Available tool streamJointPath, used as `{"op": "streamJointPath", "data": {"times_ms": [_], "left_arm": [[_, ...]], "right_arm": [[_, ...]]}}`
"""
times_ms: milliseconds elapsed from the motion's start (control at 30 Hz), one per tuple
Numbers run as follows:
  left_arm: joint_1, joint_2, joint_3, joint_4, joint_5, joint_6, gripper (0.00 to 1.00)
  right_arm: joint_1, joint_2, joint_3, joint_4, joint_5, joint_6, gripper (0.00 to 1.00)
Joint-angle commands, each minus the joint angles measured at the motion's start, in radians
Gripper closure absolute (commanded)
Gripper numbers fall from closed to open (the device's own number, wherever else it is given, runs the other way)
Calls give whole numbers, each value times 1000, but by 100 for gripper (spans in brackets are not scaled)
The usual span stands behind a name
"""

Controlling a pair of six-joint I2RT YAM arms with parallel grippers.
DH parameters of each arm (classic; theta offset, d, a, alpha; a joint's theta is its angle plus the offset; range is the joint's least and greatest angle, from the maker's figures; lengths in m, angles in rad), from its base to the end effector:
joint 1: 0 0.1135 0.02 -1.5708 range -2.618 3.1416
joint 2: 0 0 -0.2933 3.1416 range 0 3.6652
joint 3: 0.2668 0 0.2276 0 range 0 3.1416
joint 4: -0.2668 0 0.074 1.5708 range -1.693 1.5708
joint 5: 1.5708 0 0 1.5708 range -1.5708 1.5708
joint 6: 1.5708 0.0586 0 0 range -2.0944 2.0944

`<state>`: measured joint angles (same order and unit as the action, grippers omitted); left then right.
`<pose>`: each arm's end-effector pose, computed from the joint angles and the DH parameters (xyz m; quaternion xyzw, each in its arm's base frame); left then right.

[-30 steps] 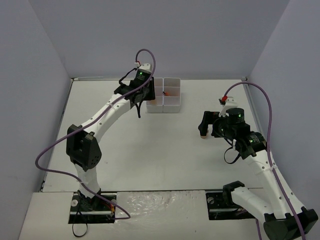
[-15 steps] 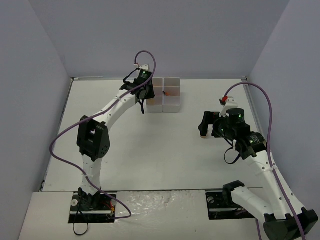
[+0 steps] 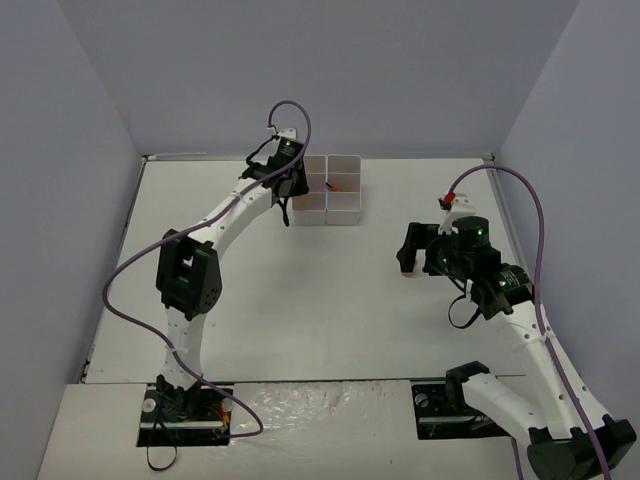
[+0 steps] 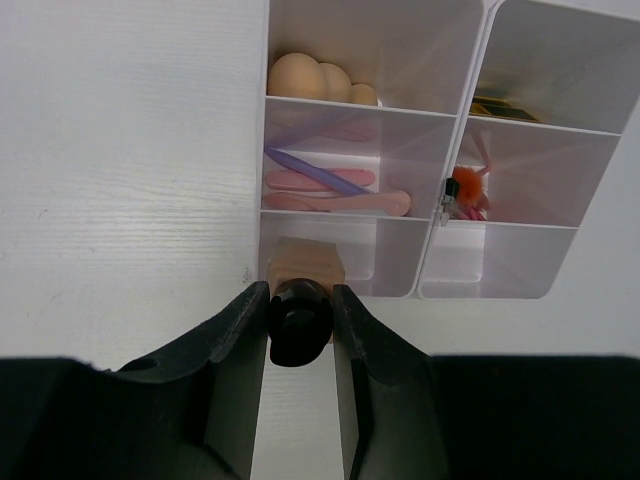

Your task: Organize the makeup

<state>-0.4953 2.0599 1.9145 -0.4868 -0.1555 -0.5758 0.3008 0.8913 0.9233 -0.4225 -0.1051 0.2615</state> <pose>0.4355 -0.2250 0.3220 -0.0709 0.8871 -0.1705 0.4231 0.1658 0.0579 0.3583 -0.0455 0.8290 0.1961 0.5218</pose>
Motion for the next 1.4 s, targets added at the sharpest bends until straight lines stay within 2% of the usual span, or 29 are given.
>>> {"op": "streamJointPath", "data": {"times_ms": [0, 500, 1100, 1233, 1367], "left_arm": [[10, -9, 71, 97, -10, 28, 100], [11, 44, 44, 119, -75, 15, 100], [9, 94, 44, 129, -84, -16, 98], [7, 101, 43, 122, -89, -22, 88], [4, 101, 41, 118, -95, -22, 69]], "right_arm": [[-5, -4, -9, 51, 8, 8, 0], [-5, -2, -23, 53, 1, 15, 0], [-5, -5, -43, 53, -7, 21, 0], [-5, -10, -50, 53, -3, 19, 0], [-5, -12, -58, 54, 2, 18, 0]]}}
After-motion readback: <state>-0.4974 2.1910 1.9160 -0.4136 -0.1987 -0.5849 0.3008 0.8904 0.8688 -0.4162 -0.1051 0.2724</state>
